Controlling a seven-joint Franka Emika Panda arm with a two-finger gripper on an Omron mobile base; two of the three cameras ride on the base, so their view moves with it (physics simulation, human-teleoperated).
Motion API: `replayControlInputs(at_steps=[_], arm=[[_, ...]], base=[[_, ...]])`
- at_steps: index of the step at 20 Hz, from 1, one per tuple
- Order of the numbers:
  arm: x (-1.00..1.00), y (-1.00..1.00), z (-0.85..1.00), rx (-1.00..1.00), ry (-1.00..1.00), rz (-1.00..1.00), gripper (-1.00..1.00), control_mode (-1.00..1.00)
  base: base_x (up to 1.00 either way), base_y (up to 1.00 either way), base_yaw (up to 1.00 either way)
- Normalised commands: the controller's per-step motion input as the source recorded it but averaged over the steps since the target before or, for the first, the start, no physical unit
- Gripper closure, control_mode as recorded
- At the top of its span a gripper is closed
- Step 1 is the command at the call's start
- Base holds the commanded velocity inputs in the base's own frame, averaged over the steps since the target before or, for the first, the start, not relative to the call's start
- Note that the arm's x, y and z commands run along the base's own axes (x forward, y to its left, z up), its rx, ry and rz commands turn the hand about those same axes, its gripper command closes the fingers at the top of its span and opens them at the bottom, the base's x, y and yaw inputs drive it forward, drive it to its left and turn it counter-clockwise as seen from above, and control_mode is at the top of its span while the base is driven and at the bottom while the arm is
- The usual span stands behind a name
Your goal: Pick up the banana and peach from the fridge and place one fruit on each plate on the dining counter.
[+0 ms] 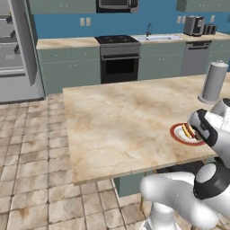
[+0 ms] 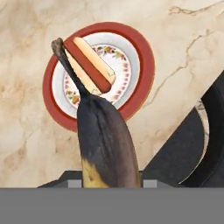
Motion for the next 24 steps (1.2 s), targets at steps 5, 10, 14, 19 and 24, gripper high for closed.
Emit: replayControlInputs(at_steps=[5,10,14,19,24], arm=[[0.33,-0.42,-0.07,0.0,-0.01,0.0,1.0,-1.0],[0.0,-0.39,-0.39,-0.01,-0.11,0.0,1.0,-1.0],[0.0,-0.14,-0.4,-0.01,-0.13,0.0,1.0,-1.0],[0.2,-0.01,-0.1,0.0,-0.04,0.01,1.0,-1.0],[0.41,-0.08,0.0,0.0,0.0,0.04,1.0,-1.0]], base=[[0.0,0.0,0.0],[0.0,0.0,0.0],[0.0,0.0,0.0],[0.0,0.0,0.0],[0.0,0.0,0.0]])
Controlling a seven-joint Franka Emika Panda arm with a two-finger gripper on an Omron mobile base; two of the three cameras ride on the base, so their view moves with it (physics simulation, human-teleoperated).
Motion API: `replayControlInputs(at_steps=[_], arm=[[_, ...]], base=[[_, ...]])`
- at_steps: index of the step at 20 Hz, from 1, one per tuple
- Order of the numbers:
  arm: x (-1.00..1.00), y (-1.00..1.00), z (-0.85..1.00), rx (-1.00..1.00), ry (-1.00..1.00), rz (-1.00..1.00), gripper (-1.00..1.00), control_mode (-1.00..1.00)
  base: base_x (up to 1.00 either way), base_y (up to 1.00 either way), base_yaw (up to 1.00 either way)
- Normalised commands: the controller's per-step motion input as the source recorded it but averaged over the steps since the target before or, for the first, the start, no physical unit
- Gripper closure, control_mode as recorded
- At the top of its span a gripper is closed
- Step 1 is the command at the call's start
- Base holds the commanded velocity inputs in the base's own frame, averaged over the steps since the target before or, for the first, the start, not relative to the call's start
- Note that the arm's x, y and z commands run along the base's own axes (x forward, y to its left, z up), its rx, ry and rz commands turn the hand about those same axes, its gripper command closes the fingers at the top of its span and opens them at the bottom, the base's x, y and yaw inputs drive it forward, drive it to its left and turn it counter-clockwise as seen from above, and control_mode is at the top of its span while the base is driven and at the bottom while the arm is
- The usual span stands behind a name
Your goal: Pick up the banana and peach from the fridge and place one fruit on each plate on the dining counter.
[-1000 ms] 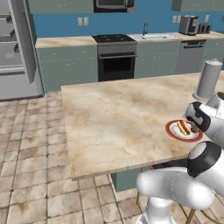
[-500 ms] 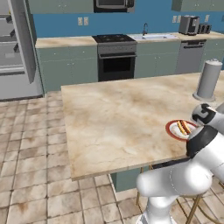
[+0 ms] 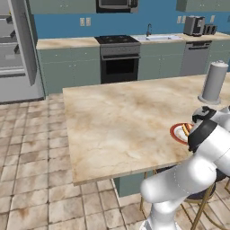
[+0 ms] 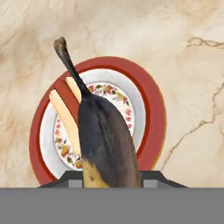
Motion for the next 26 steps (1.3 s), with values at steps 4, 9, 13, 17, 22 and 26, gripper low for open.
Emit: replayControlInputs(at_steps=[4,9,13,17,22,26], arm=[[0.22,-0.24,-0.04,0.0,0.0,0.08,1.0,-1.0],[0.0,-0.26,-0.18,0.0,-0.03,0.08,1.0,-1.0],[0.0,-0.05,-0.12,0.0,-0.01,0.06,1.0,-1.0],[0.01,0.0,-0.02,0.0,0.0,0.0,1.0,-1.0],[0.02,0.0,-0.02,0.0,0.0,0.0,1.0,-1.0],[0.08,0.0,-0.04,0.0,0.0,0.0,1.0,-1.0]], base=[[0.0,0.0,0.0],[0.0,0.0,0.0],[0.0,0.0,0.0],[0.0,0.0,0.0],[0.0,0.0,0.0],[0.0,0.0,0.0]])
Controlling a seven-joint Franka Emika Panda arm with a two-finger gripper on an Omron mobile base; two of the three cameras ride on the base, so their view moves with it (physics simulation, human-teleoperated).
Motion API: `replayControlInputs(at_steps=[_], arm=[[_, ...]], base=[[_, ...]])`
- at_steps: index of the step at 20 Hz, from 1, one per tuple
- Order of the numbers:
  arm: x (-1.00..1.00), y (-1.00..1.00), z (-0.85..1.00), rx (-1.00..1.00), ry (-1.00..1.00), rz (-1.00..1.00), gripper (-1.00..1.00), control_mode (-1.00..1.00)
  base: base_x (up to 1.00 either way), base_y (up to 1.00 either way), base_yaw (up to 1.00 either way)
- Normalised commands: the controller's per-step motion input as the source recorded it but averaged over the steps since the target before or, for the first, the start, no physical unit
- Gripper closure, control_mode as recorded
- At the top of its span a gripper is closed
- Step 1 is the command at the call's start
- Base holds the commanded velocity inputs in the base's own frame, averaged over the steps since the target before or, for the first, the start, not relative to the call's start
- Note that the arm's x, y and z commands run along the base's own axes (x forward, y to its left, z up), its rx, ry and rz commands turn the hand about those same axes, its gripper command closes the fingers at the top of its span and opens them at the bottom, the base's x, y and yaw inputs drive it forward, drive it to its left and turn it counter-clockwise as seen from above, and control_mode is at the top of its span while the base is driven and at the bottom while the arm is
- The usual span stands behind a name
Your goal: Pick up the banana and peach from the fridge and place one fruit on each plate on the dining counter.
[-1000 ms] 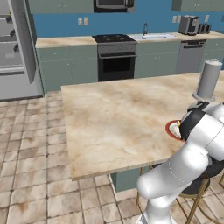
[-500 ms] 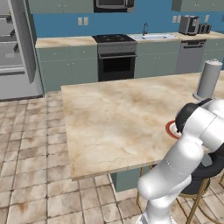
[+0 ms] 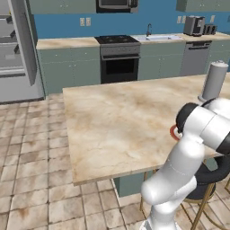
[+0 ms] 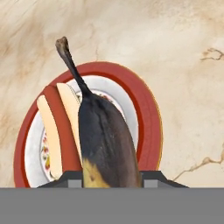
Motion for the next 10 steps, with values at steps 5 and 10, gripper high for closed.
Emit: replayControlInputs(at_steps=[5,10], arm=[[0.12,0.0,-0.04,0.0,0.0,0.0,1.0,-1.0],[0.08,0.0,-0.04,0.0,0.0,0.0,1.0,-1.0]], base=[[0.0,0.0,0.0],[0.0,0.0,0.0]])
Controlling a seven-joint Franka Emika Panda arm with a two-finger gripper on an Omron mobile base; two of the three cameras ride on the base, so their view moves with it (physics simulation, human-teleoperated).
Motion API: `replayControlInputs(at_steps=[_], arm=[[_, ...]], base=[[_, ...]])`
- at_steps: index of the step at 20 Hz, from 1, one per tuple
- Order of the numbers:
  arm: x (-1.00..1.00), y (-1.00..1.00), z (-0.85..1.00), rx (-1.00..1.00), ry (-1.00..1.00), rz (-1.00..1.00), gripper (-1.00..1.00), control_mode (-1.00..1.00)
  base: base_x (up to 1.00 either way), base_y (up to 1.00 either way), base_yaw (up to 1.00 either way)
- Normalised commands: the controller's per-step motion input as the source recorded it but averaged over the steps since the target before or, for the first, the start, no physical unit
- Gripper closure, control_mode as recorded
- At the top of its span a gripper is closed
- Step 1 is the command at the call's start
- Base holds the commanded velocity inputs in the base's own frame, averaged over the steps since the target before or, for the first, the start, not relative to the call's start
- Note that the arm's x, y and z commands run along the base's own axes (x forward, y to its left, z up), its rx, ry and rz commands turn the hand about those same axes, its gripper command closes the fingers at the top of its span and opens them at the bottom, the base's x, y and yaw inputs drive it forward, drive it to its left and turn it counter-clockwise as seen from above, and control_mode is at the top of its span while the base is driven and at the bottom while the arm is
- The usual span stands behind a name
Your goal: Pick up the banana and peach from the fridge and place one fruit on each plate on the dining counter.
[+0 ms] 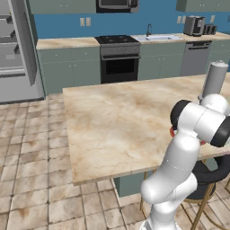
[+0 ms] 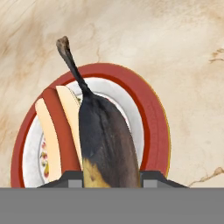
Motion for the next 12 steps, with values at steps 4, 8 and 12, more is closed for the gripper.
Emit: replayControlInputs(at_steps=[4,8,12], arm=[[0.11,-0.01,-0.02,0.0,0.0,0.0,1.0,-1.0],[0.16,-0.01,0.0,0.0,0.0,0.0,1.0,-1.0],[0.11,0.0,-0.02,0.0,0.0,0.0,1.0,-1.0]], base=[[0.0,0.0,0.0],[0.0,0.0,0.0],[0.0,0.0,0.0]])
